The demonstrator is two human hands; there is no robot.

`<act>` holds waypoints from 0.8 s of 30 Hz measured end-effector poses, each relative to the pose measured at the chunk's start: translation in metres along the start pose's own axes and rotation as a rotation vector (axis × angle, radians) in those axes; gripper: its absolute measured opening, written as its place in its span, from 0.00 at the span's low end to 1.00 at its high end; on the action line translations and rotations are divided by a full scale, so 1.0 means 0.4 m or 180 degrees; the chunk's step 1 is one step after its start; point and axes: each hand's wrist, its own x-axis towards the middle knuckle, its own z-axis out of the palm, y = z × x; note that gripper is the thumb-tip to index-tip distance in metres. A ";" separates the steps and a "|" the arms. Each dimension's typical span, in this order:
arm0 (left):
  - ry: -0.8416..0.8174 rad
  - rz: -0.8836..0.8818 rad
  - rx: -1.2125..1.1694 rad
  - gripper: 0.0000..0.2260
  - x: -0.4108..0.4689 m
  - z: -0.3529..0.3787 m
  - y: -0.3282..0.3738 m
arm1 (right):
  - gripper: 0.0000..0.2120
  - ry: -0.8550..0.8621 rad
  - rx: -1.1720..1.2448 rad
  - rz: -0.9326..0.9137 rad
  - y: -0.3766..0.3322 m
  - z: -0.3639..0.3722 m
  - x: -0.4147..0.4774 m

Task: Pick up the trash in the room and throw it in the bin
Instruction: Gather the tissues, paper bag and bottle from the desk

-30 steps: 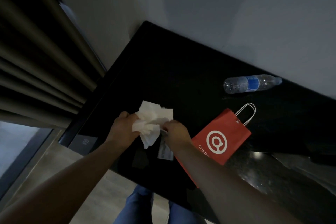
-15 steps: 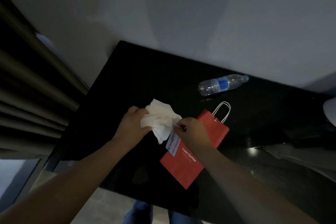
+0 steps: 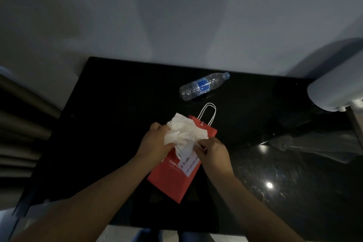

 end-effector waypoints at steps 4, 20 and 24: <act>-0.0202 -0.0109 0.0320 0.22 0.009 0.038 0.000 | 0.05 -0.0365 0.0483 0.0383 0.022 0.041 -0.004; -0.0729 -0.0401 -0.0047 0.30 -0.006 0.088 0.006 | 0.14 -0.0532 0.0566 0.0413 0.130 -0.032 -0.025; -0.0756 -0.0539 -0.0080 0.45 -0.007 0.099 0.031 | 0.18 -0.0572 0.0477 0.0570 0.162 -0.044 -0.032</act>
